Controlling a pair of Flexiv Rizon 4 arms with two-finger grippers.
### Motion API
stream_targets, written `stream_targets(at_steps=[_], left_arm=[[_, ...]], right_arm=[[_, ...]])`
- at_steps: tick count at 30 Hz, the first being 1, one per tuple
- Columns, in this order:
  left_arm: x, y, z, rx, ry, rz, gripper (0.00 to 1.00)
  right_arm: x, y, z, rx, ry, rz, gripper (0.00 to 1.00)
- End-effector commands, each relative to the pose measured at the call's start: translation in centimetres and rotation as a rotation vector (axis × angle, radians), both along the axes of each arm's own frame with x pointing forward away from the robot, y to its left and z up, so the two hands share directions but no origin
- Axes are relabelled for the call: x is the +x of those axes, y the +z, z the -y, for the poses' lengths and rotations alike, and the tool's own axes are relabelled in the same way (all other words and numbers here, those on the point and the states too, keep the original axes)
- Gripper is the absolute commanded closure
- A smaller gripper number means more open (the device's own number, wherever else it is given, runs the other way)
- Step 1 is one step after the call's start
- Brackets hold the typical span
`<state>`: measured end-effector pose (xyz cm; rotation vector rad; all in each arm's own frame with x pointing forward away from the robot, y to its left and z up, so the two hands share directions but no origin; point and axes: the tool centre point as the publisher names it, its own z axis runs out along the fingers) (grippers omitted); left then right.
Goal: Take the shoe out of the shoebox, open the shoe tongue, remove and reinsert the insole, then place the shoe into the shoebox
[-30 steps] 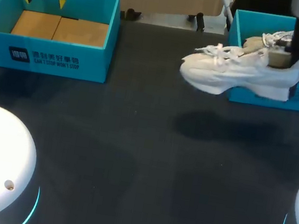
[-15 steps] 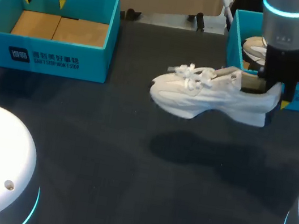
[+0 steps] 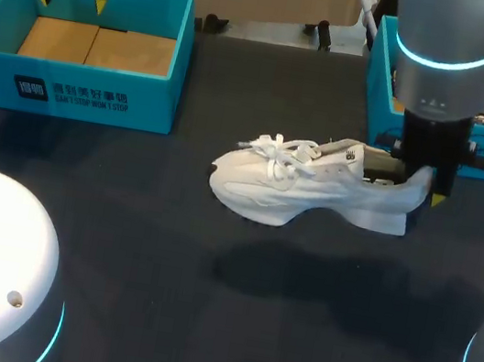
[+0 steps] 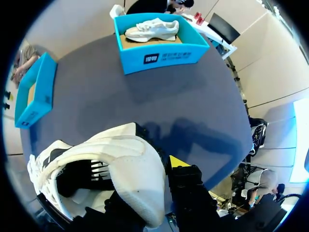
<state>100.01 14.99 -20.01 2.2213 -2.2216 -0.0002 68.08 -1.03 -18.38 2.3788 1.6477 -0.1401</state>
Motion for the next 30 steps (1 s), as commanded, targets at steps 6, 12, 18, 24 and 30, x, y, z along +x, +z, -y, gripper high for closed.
stream_targets(at_steps=[6, 12, 18, 24, 30], left_arm=[[0.0, 0.0, 0.0, 0.000, 0.000, 0.000, 0.00], [0.0, 0.0, 0.0, 0.000, 0.000, 0.000, 0.00], [0.0, 0.0, 0.0, 0.000, 0.000, 0.000, 0.00], [0.0, 0.0, 0.0, 0.000, 0.000, 0.000, 0.00], [0.0, 0.0, 0.0, 0.000, 0.000, 0.000, 0.00]], right_arm=[[0.1, 0.0, 0.0, 0.003, -0.001, -0.002, 1.00], [0.1, 0.0, 0.0, 0.003, -0.001, -0.002, 1.00], [0.5, -2.6, -4.0, -0.012, 0.052, -0.037, 1.00], [0.1, -4.6, -7.0, 0.006, 0.073, -0.050, 1.00], [0.0, -7.2, -8.1, 0.049, 0.044, -0.035, 1.00]])
